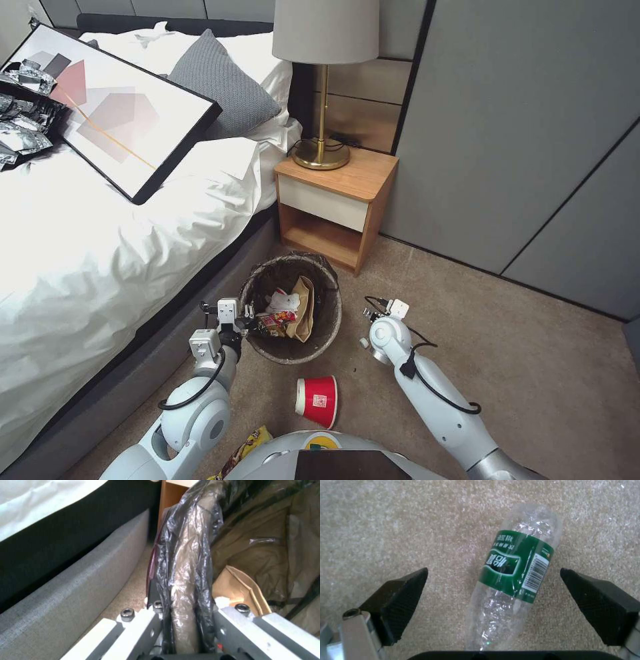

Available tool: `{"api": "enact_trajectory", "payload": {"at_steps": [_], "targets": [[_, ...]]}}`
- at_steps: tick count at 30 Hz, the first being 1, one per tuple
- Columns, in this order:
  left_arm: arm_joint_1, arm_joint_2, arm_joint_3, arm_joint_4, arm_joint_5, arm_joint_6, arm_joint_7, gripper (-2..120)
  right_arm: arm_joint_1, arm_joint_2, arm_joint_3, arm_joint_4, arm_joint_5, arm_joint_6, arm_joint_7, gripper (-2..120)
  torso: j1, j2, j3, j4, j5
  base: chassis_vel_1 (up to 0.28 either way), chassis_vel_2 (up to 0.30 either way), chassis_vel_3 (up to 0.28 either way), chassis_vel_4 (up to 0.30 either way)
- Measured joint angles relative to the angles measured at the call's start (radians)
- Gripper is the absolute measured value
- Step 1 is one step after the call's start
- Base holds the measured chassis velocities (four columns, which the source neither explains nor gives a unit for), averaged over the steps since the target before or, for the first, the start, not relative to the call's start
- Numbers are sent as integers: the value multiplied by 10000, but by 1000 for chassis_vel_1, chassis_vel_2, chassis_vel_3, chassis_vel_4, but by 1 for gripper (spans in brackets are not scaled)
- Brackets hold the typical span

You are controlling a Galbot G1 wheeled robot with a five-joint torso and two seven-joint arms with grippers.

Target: Pick up the trash bin, then pick up the garbage from the floor and place it into the trash bin.

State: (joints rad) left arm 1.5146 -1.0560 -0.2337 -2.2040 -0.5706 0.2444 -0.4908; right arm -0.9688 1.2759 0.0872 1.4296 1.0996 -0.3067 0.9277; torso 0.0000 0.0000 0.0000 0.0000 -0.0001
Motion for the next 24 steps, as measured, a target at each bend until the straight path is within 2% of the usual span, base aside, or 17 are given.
{"api": "enact_trajectory", "payload": {"at_steps": [10,24], "targets": [[-41,32,-5,36,-37,-11,4,0,247,254,-30,-533,-286,77,306,87,0,0,0,0,0,0,0,0,0],[-122,55,52,101,-76,-14,4,0,241,249,-41,-703,-527,118,406,85,-1,0,0,0,1,0,0,0,0]]}}
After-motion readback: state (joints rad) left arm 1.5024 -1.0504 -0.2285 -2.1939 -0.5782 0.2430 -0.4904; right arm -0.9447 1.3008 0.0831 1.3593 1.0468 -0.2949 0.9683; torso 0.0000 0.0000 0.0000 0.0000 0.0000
